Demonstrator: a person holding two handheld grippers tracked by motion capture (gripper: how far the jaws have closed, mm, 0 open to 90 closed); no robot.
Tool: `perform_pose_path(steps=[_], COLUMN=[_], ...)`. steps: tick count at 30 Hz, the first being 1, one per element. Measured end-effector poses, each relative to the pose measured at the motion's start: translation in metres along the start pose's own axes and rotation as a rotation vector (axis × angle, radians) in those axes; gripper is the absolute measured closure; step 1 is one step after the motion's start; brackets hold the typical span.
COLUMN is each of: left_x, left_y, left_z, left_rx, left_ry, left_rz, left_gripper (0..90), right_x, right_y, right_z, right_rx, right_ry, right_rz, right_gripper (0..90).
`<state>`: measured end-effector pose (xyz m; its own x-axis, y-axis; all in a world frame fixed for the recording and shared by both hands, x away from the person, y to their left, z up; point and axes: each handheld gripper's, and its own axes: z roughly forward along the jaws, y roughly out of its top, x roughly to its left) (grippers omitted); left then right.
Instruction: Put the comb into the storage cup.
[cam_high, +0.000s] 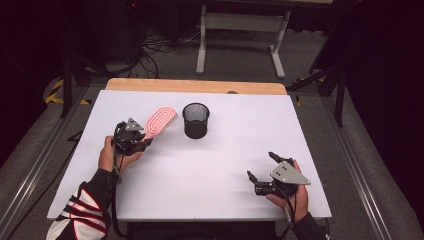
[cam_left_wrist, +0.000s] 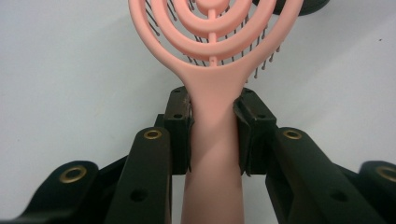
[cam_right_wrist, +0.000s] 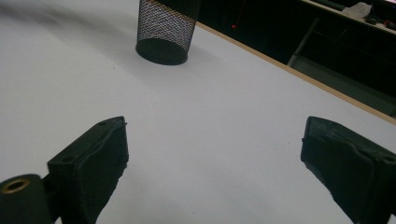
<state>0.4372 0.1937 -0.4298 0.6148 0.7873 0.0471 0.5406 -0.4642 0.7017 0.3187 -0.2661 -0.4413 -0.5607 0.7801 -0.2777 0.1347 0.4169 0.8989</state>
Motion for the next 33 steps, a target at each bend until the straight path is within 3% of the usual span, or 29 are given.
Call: perform_pose_path(steps=[13,17,25,33], left_x=[-0.012,-0.018,-0.024,-0.031], left_y=[-0.008,-0.008,-0.013,-0.016], left_z=[-0.011,-0.015,-0.025,-0.033], left_rx=[-0.103,-0.139,-0.222,-0.286], left_ry=[0.034,0.055,0.057,0.052], left_rz=[0.06,0.083,0.079,0.076], left_gripper=[69.9,69.9,69.9,69.9], right_x=[-0.006,-0.008,-0.001,0.009], right_y=[-0.001,0.001,0.014,0.033], right_z=[0.0,0.003,0.014,0.027], right_rx=[-0.029,-0.041,-0.069,-0.062], right_ry=[-0.023,-0.009,-0.008,0.063], right_rz=[0.056,0.087,0.105,0.091], right_gripper=[7.0,5.9,4.9,5.1])
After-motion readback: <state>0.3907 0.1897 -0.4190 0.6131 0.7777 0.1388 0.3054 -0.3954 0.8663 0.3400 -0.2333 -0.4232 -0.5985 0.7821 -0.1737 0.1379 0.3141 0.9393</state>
